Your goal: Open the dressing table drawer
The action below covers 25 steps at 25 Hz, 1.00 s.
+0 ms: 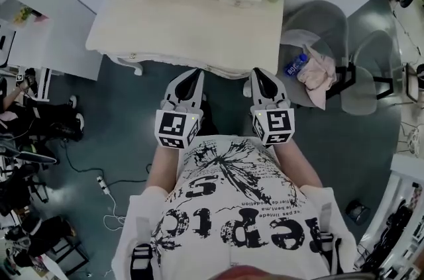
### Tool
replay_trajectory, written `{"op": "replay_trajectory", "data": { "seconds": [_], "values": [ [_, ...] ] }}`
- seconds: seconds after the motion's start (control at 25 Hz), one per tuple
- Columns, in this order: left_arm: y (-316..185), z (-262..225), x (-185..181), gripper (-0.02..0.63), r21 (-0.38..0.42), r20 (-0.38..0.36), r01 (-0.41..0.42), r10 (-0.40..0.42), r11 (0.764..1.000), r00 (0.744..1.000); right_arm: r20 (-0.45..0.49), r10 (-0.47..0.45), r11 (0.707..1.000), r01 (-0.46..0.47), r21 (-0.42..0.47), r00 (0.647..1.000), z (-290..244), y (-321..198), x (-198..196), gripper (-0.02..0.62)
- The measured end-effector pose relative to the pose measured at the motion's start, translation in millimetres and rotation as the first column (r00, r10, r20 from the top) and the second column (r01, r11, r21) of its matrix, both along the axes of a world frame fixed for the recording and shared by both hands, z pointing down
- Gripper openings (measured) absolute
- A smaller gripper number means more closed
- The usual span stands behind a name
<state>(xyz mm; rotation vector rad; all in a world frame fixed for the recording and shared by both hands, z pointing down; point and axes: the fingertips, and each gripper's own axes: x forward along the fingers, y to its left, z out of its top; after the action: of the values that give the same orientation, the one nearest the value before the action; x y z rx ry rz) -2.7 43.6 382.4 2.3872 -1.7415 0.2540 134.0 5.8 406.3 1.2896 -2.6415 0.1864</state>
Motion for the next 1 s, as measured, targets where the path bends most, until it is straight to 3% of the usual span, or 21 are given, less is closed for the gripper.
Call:
{"op": "replay_trajectory", "data": {
  "seconds": [0.32, 0.72, 1.0],
  "values": [
    [-102, -14, -53, 0.02, 0.011, 0.015, -0.144, 0.144, 0.989, 0.989, -0.006, 0.151, 0.988, -0.151, -0.006, 0.988, -6, -84, -43, 0.018],
    [-195, -6, -123, 0.02, 0.01, -0.004, -0.305, 0.305, 0.952, 0.952, -0.013, 0.346, 0.937, -0.346, -0.05, 0.938, 14, -162, -97, 0.018],
    [-224, 12, -140, 0.02, -0.026, -0.074, -0.322, 0.319, 0.947, 0.945, -0.051, 0.359, 0.928, -0.362, -0.092, 0.932, 42, -190, -116, 0.018]
  ]
}}
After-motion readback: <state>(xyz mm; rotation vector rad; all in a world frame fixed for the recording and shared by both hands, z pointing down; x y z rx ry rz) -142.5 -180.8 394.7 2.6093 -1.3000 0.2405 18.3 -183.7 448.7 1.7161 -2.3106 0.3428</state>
